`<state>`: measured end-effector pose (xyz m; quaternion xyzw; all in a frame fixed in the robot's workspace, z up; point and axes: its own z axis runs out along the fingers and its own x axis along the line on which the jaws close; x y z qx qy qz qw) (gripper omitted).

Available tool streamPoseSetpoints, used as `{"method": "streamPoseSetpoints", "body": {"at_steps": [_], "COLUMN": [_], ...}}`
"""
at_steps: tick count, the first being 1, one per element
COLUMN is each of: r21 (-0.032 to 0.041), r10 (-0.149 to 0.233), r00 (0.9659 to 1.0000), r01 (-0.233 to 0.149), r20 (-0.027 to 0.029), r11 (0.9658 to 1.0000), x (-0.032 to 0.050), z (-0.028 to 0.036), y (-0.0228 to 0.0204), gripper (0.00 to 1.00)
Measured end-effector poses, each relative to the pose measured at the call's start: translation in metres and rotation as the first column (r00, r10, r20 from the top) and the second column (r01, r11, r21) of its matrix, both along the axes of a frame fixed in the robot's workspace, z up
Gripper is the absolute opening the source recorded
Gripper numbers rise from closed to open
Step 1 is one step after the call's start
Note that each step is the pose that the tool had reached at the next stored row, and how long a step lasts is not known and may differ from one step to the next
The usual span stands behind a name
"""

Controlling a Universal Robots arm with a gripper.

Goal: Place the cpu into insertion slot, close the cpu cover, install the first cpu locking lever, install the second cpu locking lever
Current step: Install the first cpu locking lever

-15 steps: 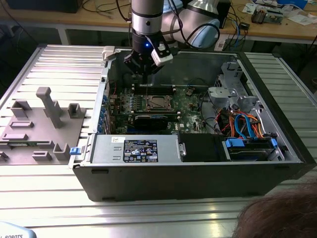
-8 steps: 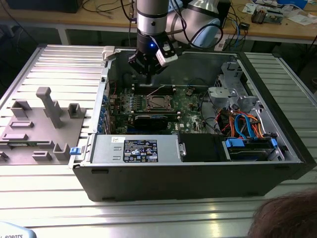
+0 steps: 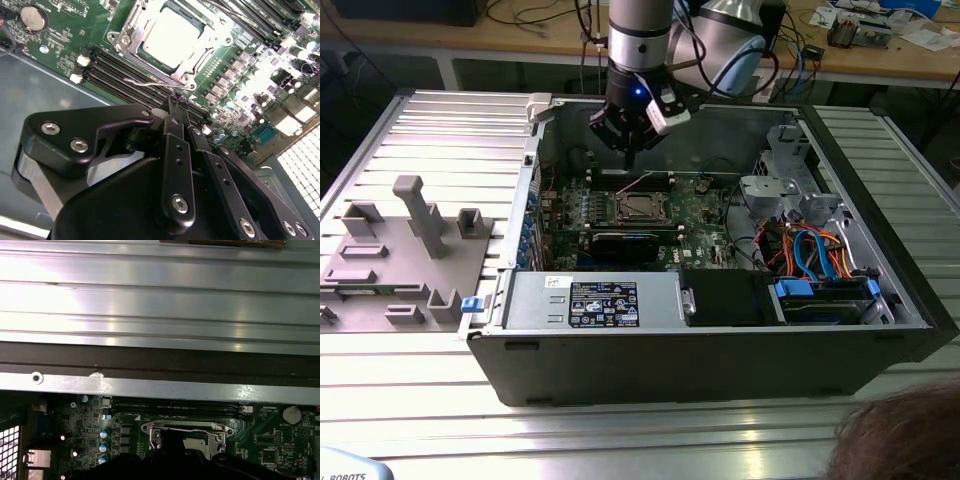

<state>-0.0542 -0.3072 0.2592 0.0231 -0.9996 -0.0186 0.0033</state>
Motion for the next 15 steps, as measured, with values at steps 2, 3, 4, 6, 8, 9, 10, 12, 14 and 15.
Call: {"method": "streamPoseSetpoints", "body": {"at_steps": [2,3,4,6,8,9,10,12,14,15], "r21": [0.0002,0.0000,0.0001,0.0001,0.0001,0.0001,0.0001,0.0002,0.0001,0.0001], "r10": [0.000,0.000,0.000,0.000,0.000,0.000,0.000,0.000,0.000,0.000], "r00": [1.0000,1.0000,1.0000,1.0000,1.0000,1.0000,1.0000,1.0000,1.0000,1.0000], "r01": [0.000,0.000,0.000,0.000,0.000,0.000,0.000,0.000,0.000,0.000], "r20": [0.0001,0.0001,0.0000,0.0001,0.0000,0.0000,0.0000,0.0001,0.0000,0.0000], "r11": [1.0000,1.0000,1.0000,1.0000,1.0000,1.0000,1.0000,1.0000,1.0000,1.0000], "x": [0.0017,0.0025,0.0034,0.0056,0.0076,0.0088,0.0093,0.0095,0.0095,0.0095], "z": [-0.0001,0.0000,0.0000,-0.0001,-0.0001,-0.0001,-0.0001,-0.0003,-0.0008,-0.0012], "y": [0.0000,0.0000,0.0001,0.0000,0.0000,0.0000,0.0000,0.0001,0.0001,0.0001], "gripper": [0.11,0.11,0.11,0.11,0.11,0.11,0.11,0.11,0.11,0.11]}}
